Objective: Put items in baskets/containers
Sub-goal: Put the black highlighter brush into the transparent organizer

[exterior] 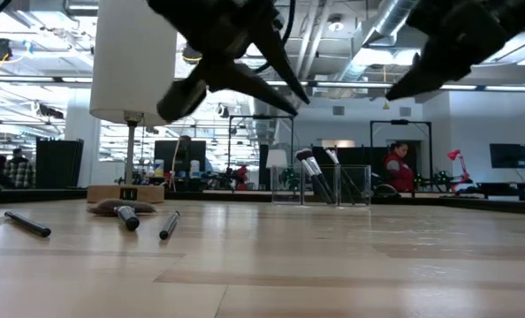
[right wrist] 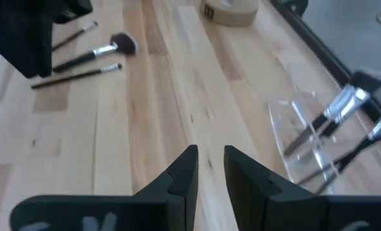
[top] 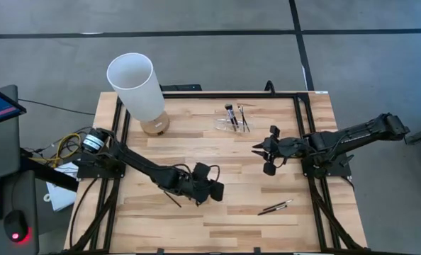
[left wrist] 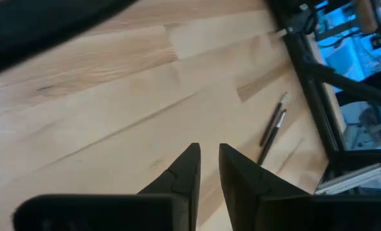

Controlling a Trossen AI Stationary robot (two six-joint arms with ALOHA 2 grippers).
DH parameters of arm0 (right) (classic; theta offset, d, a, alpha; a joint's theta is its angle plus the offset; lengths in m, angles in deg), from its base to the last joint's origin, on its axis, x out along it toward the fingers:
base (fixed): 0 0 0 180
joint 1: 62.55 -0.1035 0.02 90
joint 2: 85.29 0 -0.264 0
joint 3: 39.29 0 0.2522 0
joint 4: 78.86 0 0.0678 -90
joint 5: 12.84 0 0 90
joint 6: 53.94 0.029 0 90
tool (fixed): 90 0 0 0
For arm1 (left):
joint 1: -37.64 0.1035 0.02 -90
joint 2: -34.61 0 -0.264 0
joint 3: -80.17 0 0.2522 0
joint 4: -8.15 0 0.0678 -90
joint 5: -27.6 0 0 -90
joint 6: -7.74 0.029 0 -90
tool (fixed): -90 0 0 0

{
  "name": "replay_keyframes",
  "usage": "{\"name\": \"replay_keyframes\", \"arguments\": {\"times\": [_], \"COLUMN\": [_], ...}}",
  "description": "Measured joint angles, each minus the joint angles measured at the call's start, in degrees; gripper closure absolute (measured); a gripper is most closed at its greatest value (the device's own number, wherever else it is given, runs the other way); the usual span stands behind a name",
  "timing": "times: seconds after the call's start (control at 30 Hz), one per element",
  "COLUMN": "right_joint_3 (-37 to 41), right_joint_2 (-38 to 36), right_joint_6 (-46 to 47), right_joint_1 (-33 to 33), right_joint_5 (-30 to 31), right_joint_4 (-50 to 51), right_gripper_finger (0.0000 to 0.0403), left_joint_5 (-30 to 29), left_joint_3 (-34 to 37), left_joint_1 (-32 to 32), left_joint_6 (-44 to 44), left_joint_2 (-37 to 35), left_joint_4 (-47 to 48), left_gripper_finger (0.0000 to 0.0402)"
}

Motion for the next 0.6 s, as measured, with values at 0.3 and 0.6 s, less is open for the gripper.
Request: {"name": "replay_keyframes", "arguments": {"times": [0.3, 0.6], "right_joint_3": [0.4, 0.4], "right_joint_2": [0.4, 0.3], "right_joint_6": [-2.0, -1.0], "right_joint_1": [0.0, 0.0], "right_joint_5": [0.0, 0.0], "right_joint_4": [1.9, 4.3], "right_gripper_finger": [0.0337, 0.0337], "left_joint_5": [2.1, 8.5], "left_joint_3": [-15.4, -16.2], "left_joint_1": [0.4, 0.4], "left_joint_6": [-8.2, -18.6], "left_joint_2": [2.9, 4.7], "left_joint_4": [30.9, 48.3], "left_gripper_finger": [0.0351, 0.0351]}}
